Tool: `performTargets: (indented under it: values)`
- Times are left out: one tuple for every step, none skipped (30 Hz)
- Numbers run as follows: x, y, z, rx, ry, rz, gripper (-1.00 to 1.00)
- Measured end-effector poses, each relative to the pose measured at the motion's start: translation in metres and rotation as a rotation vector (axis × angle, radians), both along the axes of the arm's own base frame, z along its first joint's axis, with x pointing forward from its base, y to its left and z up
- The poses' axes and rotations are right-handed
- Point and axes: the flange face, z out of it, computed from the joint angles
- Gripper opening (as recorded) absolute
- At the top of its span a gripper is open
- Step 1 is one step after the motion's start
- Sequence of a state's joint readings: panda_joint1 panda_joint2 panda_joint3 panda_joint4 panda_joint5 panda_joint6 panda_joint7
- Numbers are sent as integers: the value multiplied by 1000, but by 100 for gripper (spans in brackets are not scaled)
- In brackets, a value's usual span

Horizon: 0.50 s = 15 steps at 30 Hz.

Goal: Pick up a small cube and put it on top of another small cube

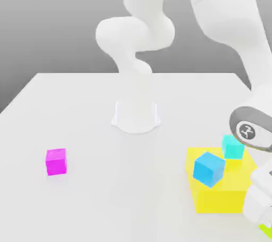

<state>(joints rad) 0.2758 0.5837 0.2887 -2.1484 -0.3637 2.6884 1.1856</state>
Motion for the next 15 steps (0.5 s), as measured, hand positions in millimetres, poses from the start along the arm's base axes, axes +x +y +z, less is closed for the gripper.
performTargets:
  values:
    - [0, 0, 5, 0, 0, 0, -100]
    - [1, 0, 16, 1, 0, -1, -100]
    - [1, 0, 29, 1, 0, -1, -100]
    - [1, 0, 43, 1, 0, -1, -100]
    - [2, -6, 56, -3, 0, -16, -100]
    - [9, -31, 61, -16, -1, -82, -100]
    - [14, -56, 64, -27, -2, -149, -100]
    - [19, -80, 67, -38, -3, -218, -100]
    - [22, -105, 70, -47, -4, -286, -100]
    - [23, -130, 72, -56, -5, -356, -100]
    - [24, -156, 75, -64, -6, -427, -100]
    - [22, -181, 77, -71, -7, -500, -100]
    - [20, -206, 80, -77, -8, -575, -100]
    - [16, -231, 83, -82, -9, -652, -100]
    - [11, -256, 86, -86, -10, -731, -100]
